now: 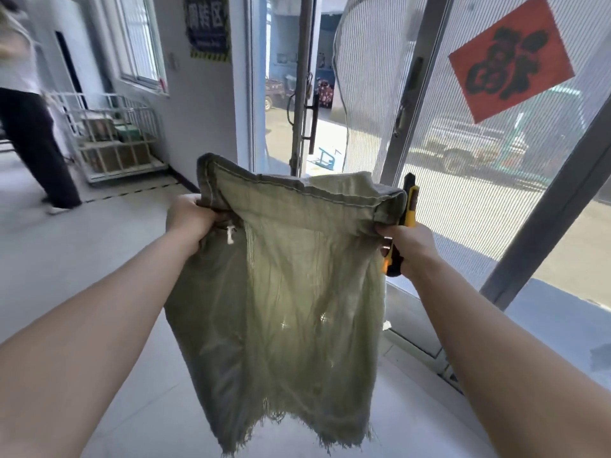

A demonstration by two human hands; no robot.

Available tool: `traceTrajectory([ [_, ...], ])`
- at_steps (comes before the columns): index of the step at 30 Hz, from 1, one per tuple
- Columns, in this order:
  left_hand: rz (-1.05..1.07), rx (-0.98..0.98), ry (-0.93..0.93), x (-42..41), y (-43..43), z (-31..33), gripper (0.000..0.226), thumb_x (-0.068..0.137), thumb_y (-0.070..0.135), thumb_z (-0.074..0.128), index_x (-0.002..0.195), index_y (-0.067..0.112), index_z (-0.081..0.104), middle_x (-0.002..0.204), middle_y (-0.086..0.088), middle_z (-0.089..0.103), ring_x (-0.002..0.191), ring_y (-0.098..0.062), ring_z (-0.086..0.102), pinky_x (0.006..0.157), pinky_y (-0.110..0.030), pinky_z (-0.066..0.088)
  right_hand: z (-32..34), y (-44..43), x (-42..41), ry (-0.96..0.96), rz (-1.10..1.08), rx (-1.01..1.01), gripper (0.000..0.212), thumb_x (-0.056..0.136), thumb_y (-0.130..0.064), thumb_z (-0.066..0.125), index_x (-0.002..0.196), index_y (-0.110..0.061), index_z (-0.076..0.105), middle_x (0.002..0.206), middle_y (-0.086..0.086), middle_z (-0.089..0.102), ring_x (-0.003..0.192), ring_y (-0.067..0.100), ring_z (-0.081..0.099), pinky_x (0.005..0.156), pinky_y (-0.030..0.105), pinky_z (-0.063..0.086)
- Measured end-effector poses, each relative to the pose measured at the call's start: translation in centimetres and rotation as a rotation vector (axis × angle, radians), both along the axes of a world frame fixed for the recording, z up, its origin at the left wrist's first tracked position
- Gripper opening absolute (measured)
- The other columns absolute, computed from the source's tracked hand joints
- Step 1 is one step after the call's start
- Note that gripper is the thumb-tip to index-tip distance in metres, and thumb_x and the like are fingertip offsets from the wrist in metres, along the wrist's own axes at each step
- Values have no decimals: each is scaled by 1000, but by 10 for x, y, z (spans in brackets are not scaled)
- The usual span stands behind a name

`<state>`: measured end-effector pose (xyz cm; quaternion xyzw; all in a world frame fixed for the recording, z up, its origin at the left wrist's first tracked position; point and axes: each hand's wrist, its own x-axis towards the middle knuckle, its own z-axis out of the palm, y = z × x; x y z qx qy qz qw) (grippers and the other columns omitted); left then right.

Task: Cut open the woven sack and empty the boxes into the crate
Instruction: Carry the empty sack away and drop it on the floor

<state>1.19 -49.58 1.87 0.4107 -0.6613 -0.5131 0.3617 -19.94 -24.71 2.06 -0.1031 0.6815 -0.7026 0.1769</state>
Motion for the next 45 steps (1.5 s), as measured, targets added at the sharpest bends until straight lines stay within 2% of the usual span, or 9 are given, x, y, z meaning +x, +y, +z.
traceTrajectory([
  [2,45,9,-20,12,-16,-3,16,53,9,77,56,23,69,71,1,70,78,-25,67,87,-43,56,-2,-19,2,0,34,7,18,80,9,67,93,-1,60,73,11,55,59,23,49,51,32,40],
  [4,88,-10,-54,21,-27,-3,21,62,6,78,56,23,67,69,2,68,81,-26,66,85,-39,55,-3,-39,5,5,69,19,14,81,8,66,87,-2,59,72,11,54,59,22,48,51,32,40],
  [10,206,-31,-124,42,-77,-10,17,76,7,72,87,19,70,70,4,63,64,-11,56,55,-23,40,-10,-103,11,5,136,48,15,79,9,68,86,-1,59,78,15,57,60,24,52,47,30,41],
  [17,270,-51,-190,70,-154,-18,12,73,12,74,82,18,70,88,-8,71,85,-26,66,72,-30,50,-15,-188,21,-7,186,73,21,79,5,71,97,2,60,73,12,58,58,23,53,45,28,43],
  [25,318,-87,-229,94,-232,-22,19,74,13,75,92,16,72,91,-2,69,87,-22,61,71,-29,42,-18,-280,35,-26,206,79,17,79,4,71,77,-3,55,69,13,55,55,24,49,51,33,42],
  [32,384,-94,-213,102,-291,-25,16,77,12,71,90,21,69,90,-1,67,84,-22,60,71,-29,44,-20,-353,39,-39,239,66,19,79,5,71,75,-4,54,67,12,52,54,22,49,49,31,43],
  [36,411,-37,-168,94,-328,-26,14,80,12,70,89,22,66,91,-3,67,73,-23,63,48,-26,55,-23,-396,26,-58,246,62,20,79,5,70,77,-5,53,66,12,51,53,22,48,48,31,42],
  [40,438,-3,-124,78,-369,-32,20,80,9,65,73,27,61,95,-4,68,90,-33,65,77,-48,59,-25,-443,4,-86,261,84,18,79,4,71,80,-3,54,65,11,50,50,21,47,42,26,43],
  [45,438,52,-98,46,-425,-33,24,82,3,56,84,26,62,94,-5,67,86,-33,67,69,-48,61,-21,-506,-35,-89,300,75,18,80,5,70,77,-3,54,66,12,51,50,22,48,39,24,43],
])
